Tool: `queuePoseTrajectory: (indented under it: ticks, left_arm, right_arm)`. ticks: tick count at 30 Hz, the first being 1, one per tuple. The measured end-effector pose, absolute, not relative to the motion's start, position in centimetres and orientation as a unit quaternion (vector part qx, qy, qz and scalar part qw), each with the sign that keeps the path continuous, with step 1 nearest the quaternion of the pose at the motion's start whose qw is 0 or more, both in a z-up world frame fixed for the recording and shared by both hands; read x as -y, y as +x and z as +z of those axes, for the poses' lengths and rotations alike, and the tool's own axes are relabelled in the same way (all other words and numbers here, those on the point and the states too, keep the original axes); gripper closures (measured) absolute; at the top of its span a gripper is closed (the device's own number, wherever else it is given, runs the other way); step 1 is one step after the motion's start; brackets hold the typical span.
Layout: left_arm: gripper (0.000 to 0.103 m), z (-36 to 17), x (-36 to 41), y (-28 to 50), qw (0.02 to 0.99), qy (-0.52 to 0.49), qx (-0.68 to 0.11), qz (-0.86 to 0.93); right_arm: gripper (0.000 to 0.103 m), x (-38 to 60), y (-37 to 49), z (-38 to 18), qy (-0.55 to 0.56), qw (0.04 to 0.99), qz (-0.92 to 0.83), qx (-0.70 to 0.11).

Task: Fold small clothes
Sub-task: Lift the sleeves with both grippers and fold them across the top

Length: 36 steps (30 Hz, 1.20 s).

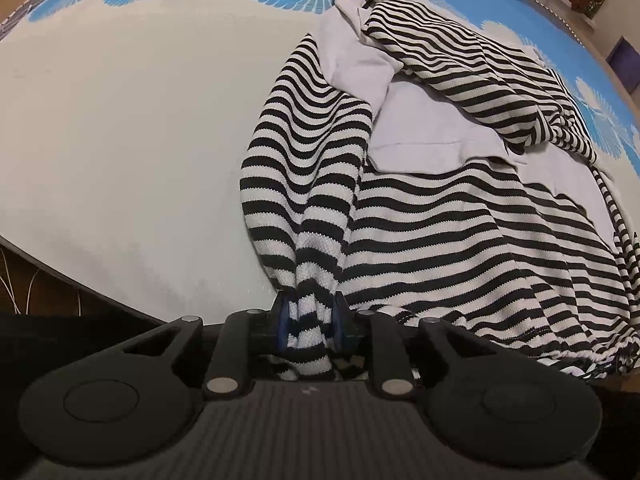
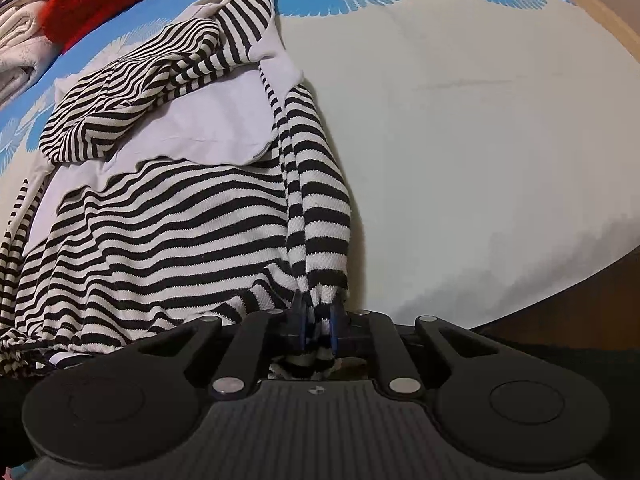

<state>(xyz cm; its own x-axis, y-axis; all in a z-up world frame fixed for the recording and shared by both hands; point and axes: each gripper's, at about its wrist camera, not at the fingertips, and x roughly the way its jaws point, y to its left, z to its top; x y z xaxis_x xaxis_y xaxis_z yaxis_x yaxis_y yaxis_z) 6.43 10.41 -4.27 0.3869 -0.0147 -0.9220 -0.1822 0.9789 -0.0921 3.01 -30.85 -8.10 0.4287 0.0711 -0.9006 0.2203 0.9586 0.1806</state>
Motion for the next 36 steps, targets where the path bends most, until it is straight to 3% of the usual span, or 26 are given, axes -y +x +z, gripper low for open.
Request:
queuePoseTrajectory:
  ticks: [10,17,22,29,36]
  left_arm:
    - [0.081,-4.3,-10.3,6.4,0.828,-0.088,-0.551,0.052]
    - [0.089,-4.3,-10.1,6.3,0.831,-0.087,-0.547,0.051]
    - [0.093,-3.0,-10.1,6.3,0.843,-0.082,-0.529,0.049]
    - [0.094,2.9,-11.6,6.2,0.863,-0.107,-0.493,0.016]
    - [0.101,11.5,-13.5,-0.4,0.895,-0.11,-0.428,-0.059]
  right_arm:
    - [0.091,30.9,3.1,-8.0,0.134,0.834,-0.044,-0.534]
    - [0.094,30.8,3.2,-7.6,0.131,0.838,-0.047,-0.528]
    - [0.097,31.0,3.0,-5.7,0.142,0.864,-0.042,-0.481]
    - [0.098,32.1,2.2,-0.2,0.169,0.897,-0.008,-0.408]
    - [0.099,34.1,-3.9,6.0,0.204,0.912,0.036,-0.354]
